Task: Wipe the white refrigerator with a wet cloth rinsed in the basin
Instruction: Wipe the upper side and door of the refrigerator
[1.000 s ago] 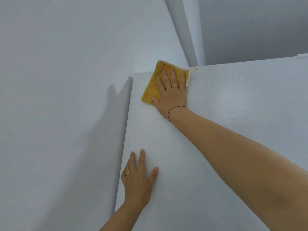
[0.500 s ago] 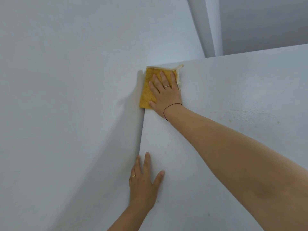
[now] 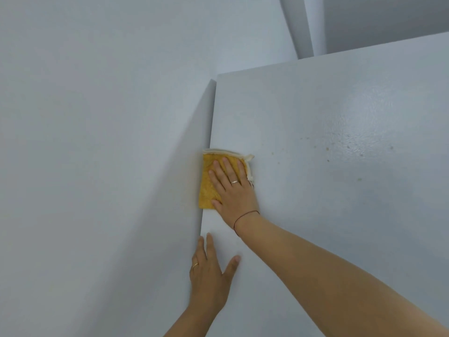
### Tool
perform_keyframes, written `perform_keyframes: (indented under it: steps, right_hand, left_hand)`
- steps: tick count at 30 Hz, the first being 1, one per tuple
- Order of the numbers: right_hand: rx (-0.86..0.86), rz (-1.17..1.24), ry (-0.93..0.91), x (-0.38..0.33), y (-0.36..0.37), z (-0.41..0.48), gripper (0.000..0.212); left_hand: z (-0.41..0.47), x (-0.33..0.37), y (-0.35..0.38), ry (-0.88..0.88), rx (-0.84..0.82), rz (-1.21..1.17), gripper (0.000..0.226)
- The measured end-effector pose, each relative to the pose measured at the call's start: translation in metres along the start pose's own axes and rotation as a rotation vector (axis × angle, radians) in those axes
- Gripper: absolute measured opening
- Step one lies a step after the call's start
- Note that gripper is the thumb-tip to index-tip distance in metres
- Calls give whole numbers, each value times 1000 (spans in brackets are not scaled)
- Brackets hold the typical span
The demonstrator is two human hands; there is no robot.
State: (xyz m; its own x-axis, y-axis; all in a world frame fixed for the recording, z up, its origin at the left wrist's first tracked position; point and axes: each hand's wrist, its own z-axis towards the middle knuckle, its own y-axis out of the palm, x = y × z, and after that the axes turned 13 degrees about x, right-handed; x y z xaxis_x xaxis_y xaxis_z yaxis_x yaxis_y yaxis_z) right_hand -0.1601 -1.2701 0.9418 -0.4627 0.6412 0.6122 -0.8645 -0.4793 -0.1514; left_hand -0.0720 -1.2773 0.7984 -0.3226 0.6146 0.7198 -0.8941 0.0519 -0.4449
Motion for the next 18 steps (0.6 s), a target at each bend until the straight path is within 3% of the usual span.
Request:
perform_keyframes:
  steps: [18]
  right_hand:
    - [-133,23,-239,-28,5,-138,81]
  left_hand:
    - [-64,-13,26,-95,-172,78,101]
